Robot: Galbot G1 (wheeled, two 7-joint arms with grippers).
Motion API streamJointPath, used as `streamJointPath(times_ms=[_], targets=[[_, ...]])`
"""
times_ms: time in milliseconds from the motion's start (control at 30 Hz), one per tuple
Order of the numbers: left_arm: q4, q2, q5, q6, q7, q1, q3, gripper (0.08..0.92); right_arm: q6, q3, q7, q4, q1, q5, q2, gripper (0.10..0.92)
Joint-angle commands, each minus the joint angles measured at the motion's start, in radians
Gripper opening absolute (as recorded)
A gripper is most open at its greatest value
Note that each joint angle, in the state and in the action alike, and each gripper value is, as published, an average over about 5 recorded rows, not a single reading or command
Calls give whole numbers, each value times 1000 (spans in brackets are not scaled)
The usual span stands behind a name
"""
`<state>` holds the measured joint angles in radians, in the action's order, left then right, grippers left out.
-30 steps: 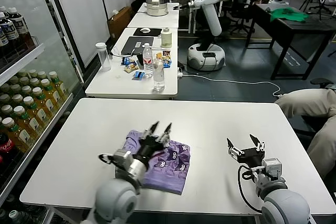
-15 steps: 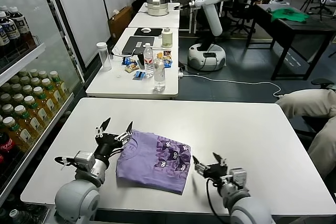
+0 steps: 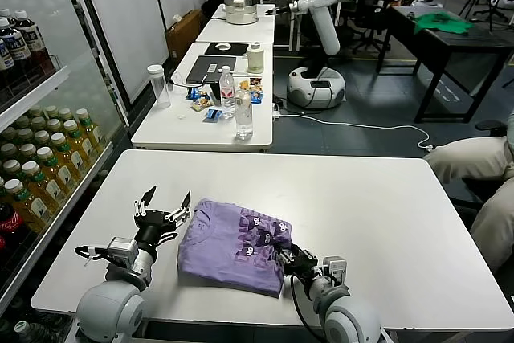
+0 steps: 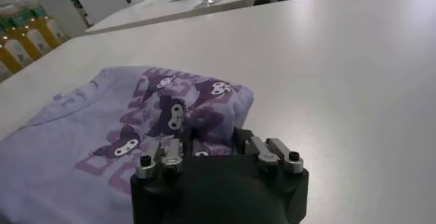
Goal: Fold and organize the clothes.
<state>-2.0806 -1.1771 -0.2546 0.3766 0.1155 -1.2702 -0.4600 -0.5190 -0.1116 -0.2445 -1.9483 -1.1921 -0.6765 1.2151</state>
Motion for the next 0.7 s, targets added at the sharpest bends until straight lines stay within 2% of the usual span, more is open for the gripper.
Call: streamJointPath(times_ms=[33, 200, 333, 433, 700], targets=[[9, -12, 26, -7, -2, -13, -5, 823, 39, 27, 34, 44, 37, -23, 22, 387], [7, -1, 31, -8, -2, -27, -16, 823, -7, -100, 23, -108, 56, -15, -49, 240], [1, 11, 31, -14, -2, -39, -26, 823, -57, -317, 17, -119, 84, -95, -213, 140], [6, 1, 42, -21, -4, -41, -15, 823, -60, -394, 38, -55, 81, -123, -283, 116], [40, -34, 77, -45, -27, -31, 18, 823, -57, -252, 118, 78, 93, 29, -182, 116]])
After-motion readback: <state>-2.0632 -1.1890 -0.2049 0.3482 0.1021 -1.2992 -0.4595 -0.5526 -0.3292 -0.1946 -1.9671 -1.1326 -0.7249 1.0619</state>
